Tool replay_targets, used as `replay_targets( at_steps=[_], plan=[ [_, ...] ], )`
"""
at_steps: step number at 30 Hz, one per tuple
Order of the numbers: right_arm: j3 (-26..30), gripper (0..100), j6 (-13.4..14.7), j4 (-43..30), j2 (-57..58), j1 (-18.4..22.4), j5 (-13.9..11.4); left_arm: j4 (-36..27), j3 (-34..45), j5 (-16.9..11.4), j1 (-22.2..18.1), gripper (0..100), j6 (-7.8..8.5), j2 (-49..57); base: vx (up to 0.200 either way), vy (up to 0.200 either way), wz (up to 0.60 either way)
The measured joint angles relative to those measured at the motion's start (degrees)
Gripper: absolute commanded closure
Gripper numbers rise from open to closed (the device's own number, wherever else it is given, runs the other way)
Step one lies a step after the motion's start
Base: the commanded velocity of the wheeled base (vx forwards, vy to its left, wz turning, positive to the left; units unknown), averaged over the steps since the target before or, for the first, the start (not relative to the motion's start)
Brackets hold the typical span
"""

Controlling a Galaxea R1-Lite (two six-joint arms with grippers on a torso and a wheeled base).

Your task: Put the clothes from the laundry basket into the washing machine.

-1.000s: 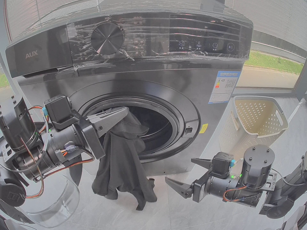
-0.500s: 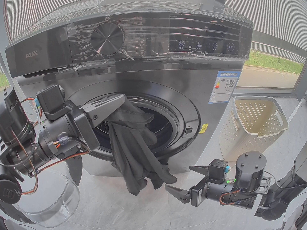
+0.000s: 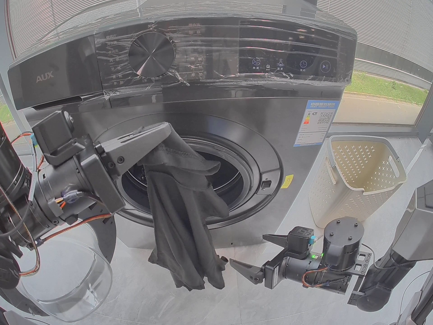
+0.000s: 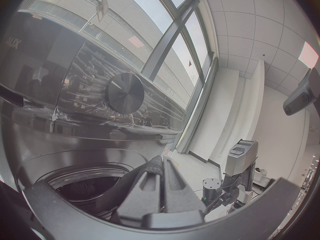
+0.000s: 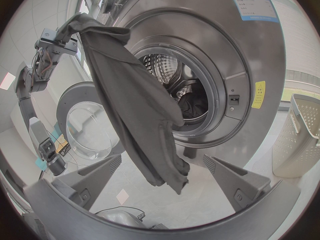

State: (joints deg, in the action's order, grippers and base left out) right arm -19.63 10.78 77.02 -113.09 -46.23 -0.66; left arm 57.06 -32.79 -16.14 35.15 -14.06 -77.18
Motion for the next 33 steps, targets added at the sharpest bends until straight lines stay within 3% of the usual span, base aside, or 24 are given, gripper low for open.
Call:
replay_targets(
  at_steps=[14,28,33],
  plan=[
    [-6.19,0,0.39,0.06,-5.95,1.94,-2.79,-0.44,0.49,-0.15,0.18,100,0.10,2.23,0.000,0.000,0.00],
    [-13.53,0,-0.41,-0.09,-9.40,2.46,-3.00,-0.49,1.24,-0.09,0.11,100,0.35,3.25,0.000,0.000,0.00],
    [-16.40,0,-2.22,-0.30,-9.97,2.96,-3.01,-0.55,1.62,-0.11,0.11,100,0.38,3.67,0.000,0.000,0.00]
  ],
)
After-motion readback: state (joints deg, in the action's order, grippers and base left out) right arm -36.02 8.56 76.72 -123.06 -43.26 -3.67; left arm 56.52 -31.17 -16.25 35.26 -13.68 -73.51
